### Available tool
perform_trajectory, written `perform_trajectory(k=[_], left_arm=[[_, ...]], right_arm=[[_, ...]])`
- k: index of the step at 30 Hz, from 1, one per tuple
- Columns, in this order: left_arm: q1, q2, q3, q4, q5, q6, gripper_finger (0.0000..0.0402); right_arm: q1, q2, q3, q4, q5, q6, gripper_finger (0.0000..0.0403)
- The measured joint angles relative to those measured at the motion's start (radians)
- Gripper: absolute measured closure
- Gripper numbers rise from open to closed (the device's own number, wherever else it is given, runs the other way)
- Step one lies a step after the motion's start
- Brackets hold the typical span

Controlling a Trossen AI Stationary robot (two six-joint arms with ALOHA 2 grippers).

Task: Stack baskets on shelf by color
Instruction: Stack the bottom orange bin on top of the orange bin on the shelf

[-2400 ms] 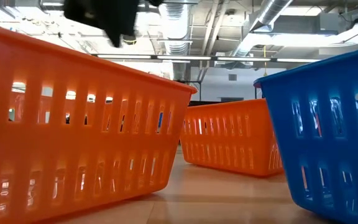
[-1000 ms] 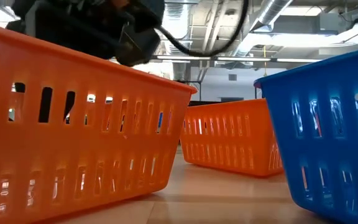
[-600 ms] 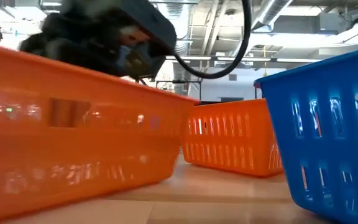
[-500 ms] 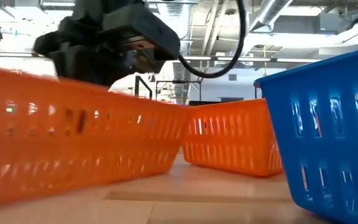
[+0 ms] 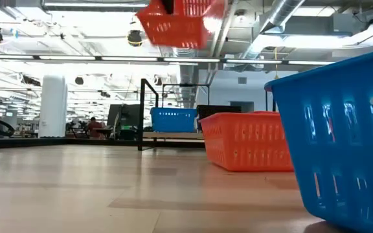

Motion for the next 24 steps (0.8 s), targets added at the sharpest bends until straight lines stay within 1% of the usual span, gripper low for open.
perform_trajectory(k=[5, 7, 9, 10, 12, 16, 21, 24], left_arm=[[0.021, -0.097, 0.005, 0.000, -0.472, 0.020, 0.0401], [0.051, -0.115, 0.005, 0.012, -0.596, 0.060, 0.0401], [0.089, -0.123, 0.005, 0.030, -0.666, 0.107, 0.0401], [0.109, -0.125, 0.005, 0.031, -0.686, 0.129, 0.0401], [0.155, -0.127, 0.004, 0.046, -0.690, 0.181, 0.0401], [0.248, -0.127, 0.004, 0.085, -0.623, 0.274, 0.0401], [0.329, -0.127, 0.004, 0.185, -0.583, 0.452, 0.0401], [0.362, -0.127, 0.004, 0.237, -0.568, 0.561, 0.0401]], right_arm=[[0.000, 0.000, 0.000, 0.060, 0.004, 0.037, 0.0401], [0.004, 0.000, 0.000, 0.105, 0.004, 0.045, 0.0401], [0.015, 0.002, 0.000, 0.155, 0.008, 0.062, 0.0401], [0.023, 0.005, 0.000, 0.181, 0.009, 0.063, 0.0401], [0.040, 0.009, 0.000, 0.228, 0.009, 0.069, 0.0401], [0.080, 0.038, 0.001, 0.266, 0.016, 0.098, 0.0402], [0.150, 0.134, 0.001, 0.265, 0.085, 0.081, 0.0402], [0.191, 0.212, 0.000, 0.261, 0.160, 0.053, 0.0402]])
